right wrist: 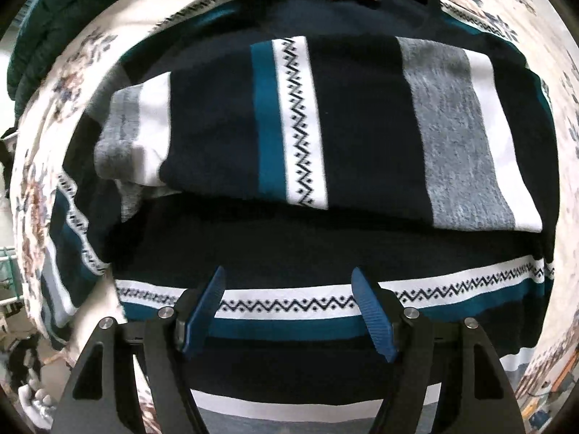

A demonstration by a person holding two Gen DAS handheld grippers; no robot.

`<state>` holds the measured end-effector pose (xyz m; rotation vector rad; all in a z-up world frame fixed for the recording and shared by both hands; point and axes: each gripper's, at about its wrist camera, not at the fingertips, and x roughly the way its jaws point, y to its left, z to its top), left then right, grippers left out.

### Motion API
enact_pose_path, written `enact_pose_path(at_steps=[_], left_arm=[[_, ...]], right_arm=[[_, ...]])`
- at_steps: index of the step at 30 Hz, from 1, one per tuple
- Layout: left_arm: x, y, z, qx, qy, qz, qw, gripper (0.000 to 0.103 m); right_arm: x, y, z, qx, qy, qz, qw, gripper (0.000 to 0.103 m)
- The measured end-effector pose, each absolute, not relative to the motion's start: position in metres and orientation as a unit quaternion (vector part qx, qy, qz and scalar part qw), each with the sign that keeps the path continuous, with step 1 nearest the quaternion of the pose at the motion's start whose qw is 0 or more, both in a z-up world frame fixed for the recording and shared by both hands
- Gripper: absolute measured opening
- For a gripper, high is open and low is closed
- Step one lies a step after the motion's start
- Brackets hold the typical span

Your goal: Fold small clothes

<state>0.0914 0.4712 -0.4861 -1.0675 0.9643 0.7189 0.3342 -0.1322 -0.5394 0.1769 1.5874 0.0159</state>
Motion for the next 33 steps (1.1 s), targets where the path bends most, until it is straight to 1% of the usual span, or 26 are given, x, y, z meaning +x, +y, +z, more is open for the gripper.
enact_pose_path(at_steps=[1, 3, 4, 5, 6, 8, 9, 11, 13, 14, 15, 16, 21, 24, 25, 28, 31, 33], left_arm=[[0.078, 0.468, -0.491, -0.503, 0.422, 0.315, 0.685, 0.01], [0.05, 0.456, -0.502, -0.561, 0.4, 0.297, 0.661, 0.034], [0.039, 0.449, -0.507, -0.583, 0.391, 0.295, 0.649, 0.062], [0.031, 0.444, -0.514, -0.606, 0.374, 0.292, 0.638, 0.069], [0.026, 0.438, -0.523, -0.634, 0.355, 0.278, 0.628, 0.069], [0.033, 0.432, -0.541, -0.668, 0.347, 0.255, 0.607, 0.069], [0.041, 0.431, -0.545, -0.67, 0.347, 0.254, 0.606, 0.069], [0.063, 0.432, -0.548, -0.656, 0.346, 0.265, 0.616, 0.068], [0.084, 0.436, -0.543, -0.625, 0.353, 0.288, 0.634, 0.066], [0.098, 0.439, -0.541, -0.597, 0.366, 0.303, 0.646, 0.048], [0.115, 0.441, -0.534, -0.56, 0.385, 0.314, 0.663, 0.032], [0.128, 0.442, -0.53, -0.529, 0.403, 0.321, 0.674, 0.005], [0.184, 0.43, -0.486, -0.437, 0.407, 0.302, 0.743, 0.004], [0.219, 0.404, -0.449, -0.389, 0.407, 0.274, 0.779, 0.004], [0.234, 0.387, -0.433, -0.368, 0.407, 0.26, 0.794, 0.004], [0.281, 0.325, -0.395, -0.322, 0.411, 0.198, 0.83, 0.004], [0.332, 0.243, -0.377, -0.304, 0.425, 0.116, 0.845, 0.005], [0.363, 0.171, -0.371, -0.299, 0.44, 0.051, 0.845, 0.005]], right_arm=[[0.333, -0.132, -0.538, 0.076, 0.711, 0.009, 0.699, 0.074], [0.329, -0.131, -0.537, 0.07, 0.71, 0.012, 0.701, 0.074], [0.327, -0.131, -0.537, 0.069, 0.71, 0.01, 0.7, 0.074], [0.325, -0.133, -0.537, 0.073, 0.711, 0.009, 0.699, 0.074], [0.323, -0.132, -0.537, 0.079, 0.712, 0.01, 0.697, 0.074], [0.324, -0.139, -0.532, 0.111, 0.706, 0.024, 0.699, 0.074], [0.323, -0.133, -0.535, 0.107, 0.703, 0.018, 0.703, 0.075], [0.323, -0.13, -0.536, 0.082, 0.697, -0.004, 0.713, 0.082], [0.324, -0.131, -0.535, 0.059, 0.689, -0.03, 0.721, 0.086], [0.324, -0.136, -0.534, 0.061, 0.682, -0.036, 0.728, 0.09], [0.324, -0.14, -0.532, 0.072, 0.676, -0.037, 0.732, 0.093], [0.323, -0.145, -0.531, 0.082, 0.673, -0.039, 0.734, 0.095], [0.319, -0.175, -0.529, 0.12, 0.669, -0.044, 0.732, 0.095], [0.318, -0.197, -0.524, 0.13, 0.664, -0.039, 0.736, 0.095], [0.32, -0.198, -0.523, 0.137, 0.661, -0.037, 0.736, 0.095], [0.328, -0.229, -0.518, 0.168, 0.655, -0.029, 0.736, 0.101], [0.343, -0.25, -0.506, 0.182, 0.646, -0.024, 0.741, 0.101], [0.351, -0.265, -0.497, 0.188, 0.639, -0.025, 0.746, 0.101]])
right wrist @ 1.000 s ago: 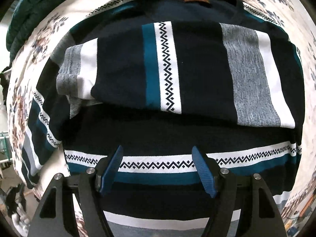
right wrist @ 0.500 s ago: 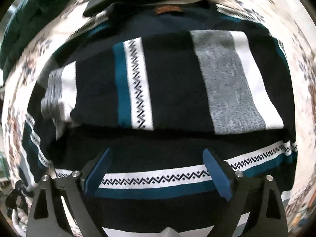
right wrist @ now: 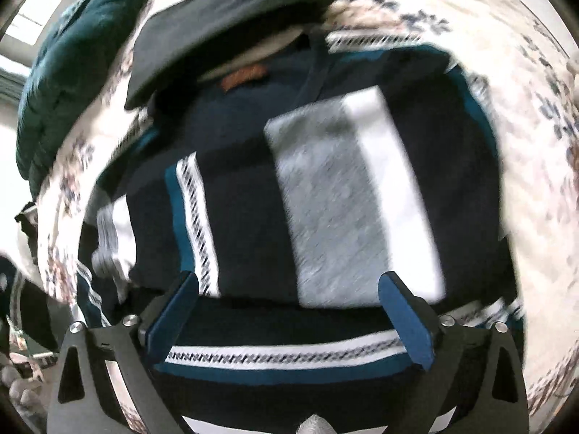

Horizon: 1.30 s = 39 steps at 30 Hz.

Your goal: Fold small clothes

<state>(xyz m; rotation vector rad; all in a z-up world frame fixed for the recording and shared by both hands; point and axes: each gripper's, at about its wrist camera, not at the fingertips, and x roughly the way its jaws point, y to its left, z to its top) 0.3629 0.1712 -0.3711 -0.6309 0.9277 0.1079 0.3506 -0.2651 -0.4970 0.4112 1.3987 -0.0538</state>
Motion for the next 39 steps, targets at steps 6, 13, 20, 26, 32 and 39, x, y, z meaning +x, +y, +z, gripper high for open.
enact_pose_path(at_steps=[6, 13, 20, 26, 32, 39], left_arm=[[0.416, -0.012, -0.384, -0.293, 0.485, -0.072, 0.821, 0.008], [0.42, -0.045, -0.408, -0.248, 0.508, -0.039, 0.824, 0.088], [0.35, 0.063, -0.41, -0.158, 0.497, 0.148, 0.84, 0.091], [0.294, 0.136, -0.426, -0.134, 0.522, 0.242, 0.806, 0.091], [0.291, 0.146, -0.442, -0.138, 0.529, 0.258, 0.797, 0.091], [0.318, 0.123, -0.458, -0.157, 0.536, 0.213, 0.802, 0.091]], right_arm=[[0.365, -0.327, -0.477, 0.182, 0.635, -0.048, 0.749, 0.101], [0.368, -0.386, -0.464, 0.202, 0.642, -0.057, 0.738, 0.101], [0.41, -0.354, -0.472, 0.265, 0.648, 0.017, 0.714, 0.101], [0.456, -0.302, -0.528, 0.265, 0.684, 0.023, 0.679, 0.095], [0.462, -0.288, -0.52, 0.271, 0.667, 0.011, 0.694, 0.007], [0.414, -0.356, -0.453, 0.247, 0.625, -0.058, 0.738, 0.006]])
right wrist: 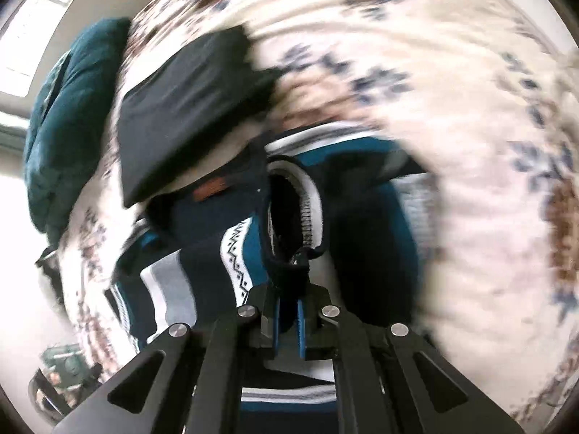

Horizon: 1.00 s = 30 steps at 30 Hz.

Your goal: Fold small clothes

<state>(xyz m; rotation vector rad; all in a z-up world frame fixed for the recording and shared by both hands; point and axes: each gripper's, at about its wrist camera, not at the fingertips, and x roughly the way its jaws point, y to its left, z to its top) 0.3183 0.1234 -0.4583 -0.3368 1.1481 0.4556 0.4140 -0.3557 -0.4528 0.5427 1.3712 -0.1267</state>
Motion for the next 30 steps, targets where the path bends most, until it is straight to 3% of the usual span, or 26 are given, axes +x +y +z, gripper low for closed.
enact_pose_path(at_steps=[4, 6, 10, 14, 18, 19, 20, 25, 27, 28, 29, 30], left_arm=[[0.342, 0.103, -0.473, -0.157, 0.548, 0.18, 0.802, 0.091], [0.353, 0.093, -0.479, -0.147, 0.553, 0.165, 0.803, 0.091], [0.365, 0.079, -0.486, -0.114, 0.56, 0.146, 0.807, 0.091], [0.375, 0.076, -0.493, -0.106, 0.568, 0.136, 0.805, 0.091], [0.392, 0.074, -0.504, -0.107, 0.575, 0.126, 0.801, 0.091], [0.398, 0.073, -0.508, -0.102, 0.579, 0.124, 0.799, 0.091], [0.404, 0.073, -0.515, -0.096, 0.586, 0.122, 0.795, 0.091], [0.419, 0.084, -0.542, -0.089, 0.623, 0.127, 0.767, 0.091], [0.403, 0.092, -0.527, -0.111, 0.619, 0.129, 0.767, 0.091], [0.388, 0.094, -0.516, -0.126, 0.613, 0.13, 0.769, 0.091], [0.378, 0.096, -0.51, -0.139, 0.61, 0.134, 0.768, 0.091], [0.357, 0.099, -0.499, -0.17, 0.605, 0.143, 0.765, 0.091]], right_arm=[[0.404, -0.395, -0.476, 0.223, 0.658, -0.101, 0.713, 0.007], [0.405, -0.404, -0.493, 0.205, 0.691, -0.102, 0.686, 0.015], [0.409, -0.399, -0.471, 0.155, 0.682, -0.102, 0.707, 0.063], [0.419, -0.391, -0.443, 0.146, 0.654, -0.081, 0.738, 0.067], [0.437, -0.381, -0.482, 0.132, 0.69, -0.068, 0.708, 0.063], [0.44, -0.382, -0.492, 0.137, 0.696, -0.07, 0.701, 0.025], [0.442, -0.386, -0.504, 0.135, 0.704, -0.09, 0.692, 0.004], [0.437, -0.429, -0.509, 0.137, 0.702, -0.19, 0.673, 0.007], [0.427, -0.432, -0.486, 0.166, 0.685, -0.176, 0.687, 0.021], [0.419, -0.43, -0.473, 0.189, 0.675, -0.157, 0.695, 0.036], [0.412, -0.427, -0.465, 0.206, 0.67, -0.143, 0.698, 0.043], [0.404, -0.423, -0.459, 0.229, 0.667, -0.128, 0.697, 0.044]])
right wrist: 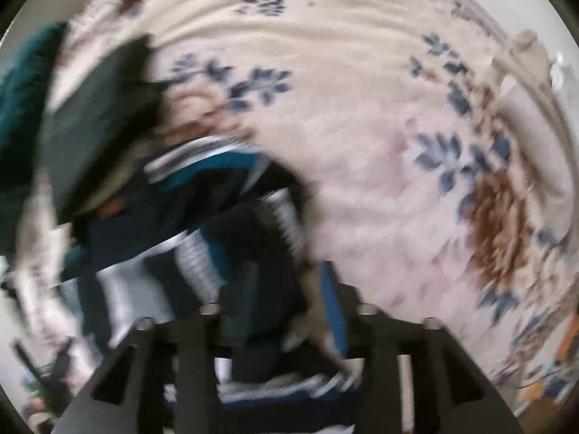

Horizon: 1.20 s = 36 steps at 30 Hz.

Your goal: Fold small clothes

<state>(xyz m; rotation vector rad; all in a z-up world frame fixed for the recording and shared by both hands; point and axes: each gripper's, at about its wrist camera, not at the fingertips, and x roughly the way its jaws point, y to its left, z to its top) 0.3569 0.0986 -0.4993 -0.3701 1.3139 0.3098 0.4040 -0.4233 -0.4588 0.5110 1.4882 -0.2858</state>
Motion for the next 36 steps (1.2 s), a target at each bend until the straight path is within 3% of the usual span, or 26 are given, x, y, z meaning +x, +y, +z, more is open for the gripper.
enact_pose_path(at_steps=[5, 6, 8, 9, 10, 11, 13, 17, 21, 23, 26, 30, 36], left_arm=[[0.311, 0.093, -0.5, -0.362, 0.593, 0.094, 0.713, 0.088], [0.311, 0.088, -0.508, -0.391, 0.588, 0.08, 0.703, 0.083], [0.318, 0.078, -0.522, -0.41, 0.588, 0.07, 0.694, 0.054], [0.323, 0.074, -0.533, -0.421, 0.591, 0.064, 0.685, 0.043], [0.327, 0.072, -0.539, -0.426, 0.594, 0.064, 0.68, 0.026], [0.33, 0.071, -0.546, -0.43, 0.594, 0.066, 0.677, 0.019], [0.33, 0.076, -0.548, -0.445, 0.586, 0.065, 0.674, 0.01], [0.325, 0.084, -0.526, -0.421, 0.571, 0.053, 0.703, 0.008], [0.323, 0.082, -0.524, -0.38, 0.59, 0.047, 0.711, 0.008], [0.321, 0.082, -0.525, -0.375, 0.593, 0.047, 0.711, 0.008], [0.326, 0.079, -0.529, -0.377, 0.591, 0.046, 0.712, 0.008], [0.332, 0.079, -0.538, -0.373, 0.591, 0.043, 0.714, 0.008], [0.336, 0.079, -0.542, -0.366, 0.592, 0.039, 0.717, 0.009]], right_arm=[[0.371, -0.414, -0.486, 0.359, 0.681, -0.11, 0.628, 0.044], [0.367, -0.413, -0.495, 0.377, 0.68, -0.114, 0.618, 0.044], [0.364, -0.411, -0.512, 0.406, 0.671, -0.121, 0.608, 0.044], [0.362, -0.412, -0.517, 0.414, 0.666, -0.124, 0.608, 0.043], [0.362, -0.411, -0.521, 0.422, 0.657, -0.127, 0.611, 0.028], [0.362, -0.41, -0.522, 0.42, 0.649, -0.133, 0.62, 0.009], [0.367, -0.408, -0.519, 0.4, 0.648, -0.145, 0.632, 0.003], [0.361, -0.415, -0.502, 0.375, 0.647, -0.162, 0.643, 0.002], [0.366, -0.408, -0.495, 0.275, 0.721, -0.157, 0.616, 0.007], [0.382, -0.389, -0.475, 0.191, 0.73, -0.129, 0.644, 0.032], [0.412, -0.349, -0.447, 0.141, 0.707, -0.053, 0.691, 0.055], [0.474, -0.249, -0.463, 0.062, 0.704, 0.108, 0.7, 0.058], [0.53, -0.125, -0.533, -0.04, 0.719, 0.25, 0.647, 0.058]])
